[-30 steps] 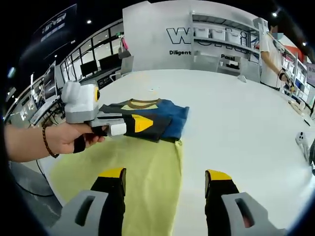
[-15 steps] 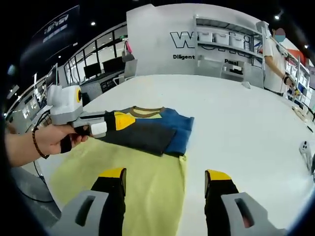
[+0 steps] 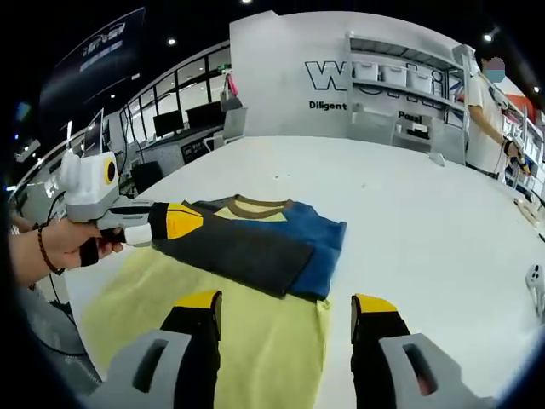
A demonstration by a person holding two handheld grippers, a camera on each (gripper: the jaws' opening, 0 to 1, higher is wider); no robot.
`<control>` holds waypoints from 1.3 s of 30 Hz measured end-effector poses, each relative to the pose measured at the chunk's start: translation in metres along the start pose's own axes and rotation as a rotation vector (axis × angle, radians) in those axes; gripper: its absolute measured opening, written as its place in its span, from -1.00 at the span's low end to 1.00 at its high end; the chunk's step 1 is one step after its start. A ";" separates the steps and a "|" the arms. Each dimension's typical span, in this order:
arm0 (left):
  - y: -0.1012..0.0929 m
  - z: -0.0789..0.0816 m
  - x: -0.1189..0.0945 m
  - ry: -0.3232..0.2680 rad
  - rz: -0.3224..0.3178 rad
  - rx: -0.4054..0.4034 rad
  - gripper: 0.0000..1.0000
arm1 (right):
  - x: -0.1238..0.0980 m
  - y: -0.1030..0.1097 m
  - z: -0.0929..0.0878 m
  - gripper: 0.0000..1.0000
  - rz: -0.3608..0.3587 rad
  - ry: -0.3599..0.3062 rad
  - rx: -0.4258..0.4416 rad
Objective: Fold the garment on the visible template until the final outline fits inside the template.
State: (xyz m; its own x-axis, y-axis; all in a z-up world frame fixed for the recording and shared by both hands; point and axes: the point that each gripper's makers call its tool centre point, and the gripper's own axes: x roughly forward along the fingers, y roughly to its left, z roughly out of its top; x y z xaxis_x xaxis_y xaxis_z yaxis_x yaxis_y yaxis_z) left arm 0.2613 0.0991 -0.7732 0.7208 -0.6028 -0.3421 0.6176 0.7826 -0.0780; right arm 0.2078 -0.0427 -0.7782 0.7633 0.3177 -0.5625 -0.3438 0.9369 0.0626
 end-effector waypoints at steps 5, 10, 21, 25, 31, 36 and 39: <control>0.022 -0.009 -0.015 0.046 0.090 -0.050 -0.99 | 0.014 0.002 0.005 0.13 0.018 -0.002 -0.007; 0.049 -0.017 -0.032 0.055 0.186 -0.093 -0.97 | 0.025 0.006 0.012 0.09 0.042 -0.022 0.003; 0.091 -0.040 -0.071 0.086 0.339 -0.121 -0.72 | 0.050 0.006 0.016 0.05 0.059 -0.007 -0.041; 0.109 -0.047 -0.083 0.093 0.402 -0.141 -0.72 | 0.058 0.004 0.016 0.04 0.065 0.007 -0.054; 0.123 -0.056 -0.093 0.100 0.452 -0.174 -0.72 | 0.069 0.004 0.022 0.01 0.076 -0.013 -0.043; 0.130 -0.070 -0.098 0.129 0.475 -0.184 -0.71 | 0.084 0.000 0.024 -0.08 0.078 -0.018 -0.065; 0.131 -0.079 -0.100 0.151 0.483 -0.207 -0.71 | 0.094 -0.002 0.022 -0.11 0.079 0.001 -0.065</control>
State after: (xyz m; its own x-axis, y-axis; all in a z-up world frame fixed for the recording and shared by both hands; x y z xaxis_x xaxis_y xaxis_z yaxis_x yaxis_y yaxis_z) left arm 0.2456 0.2744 -0.8235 0.8443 -0.1501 -0.5144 0.1415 0.9883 -0.0562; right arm 0.2923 -0.0120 -0.8130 0.7317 0.3901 -0.5590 -0.4376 0.8976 0.0535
